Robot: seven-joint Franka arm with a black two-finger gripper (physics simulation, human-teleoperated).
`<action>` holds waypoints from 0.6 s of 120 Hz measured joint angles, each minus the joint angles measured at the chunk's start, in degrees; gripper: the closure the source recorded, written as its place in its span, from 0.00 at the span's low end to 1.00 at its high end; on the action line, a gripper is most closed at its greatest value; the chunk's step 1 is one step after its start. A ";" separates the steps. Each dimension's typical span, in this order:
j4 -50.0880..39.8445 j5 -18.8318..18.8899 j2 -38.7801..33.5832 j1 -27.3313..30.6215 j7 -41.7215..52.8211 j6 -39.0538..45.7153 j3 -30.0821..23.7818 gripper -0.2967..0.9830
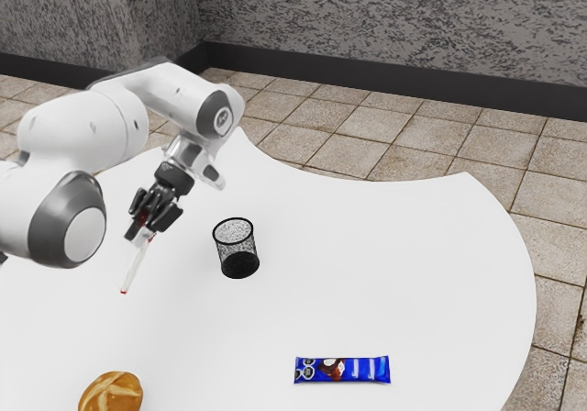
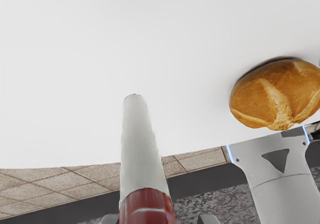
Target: Take the marker out of the pen holder and place it to the left of the pen holder.
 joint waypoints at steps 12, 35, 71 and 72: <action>-0.03 -0.70 -0.21 0.12 -0.48 1.30 -0.07 0.49; -6.12 -2.48 -13.48 3.75 -1.21 9.45 -9.87 0.34; -14.49 -4.00 -36.99 3.64 -2.05 24.71 -22.54 0.26; -14.48 -4.03 -37.10 3.57 -2.07 24.94 -22.63 0.26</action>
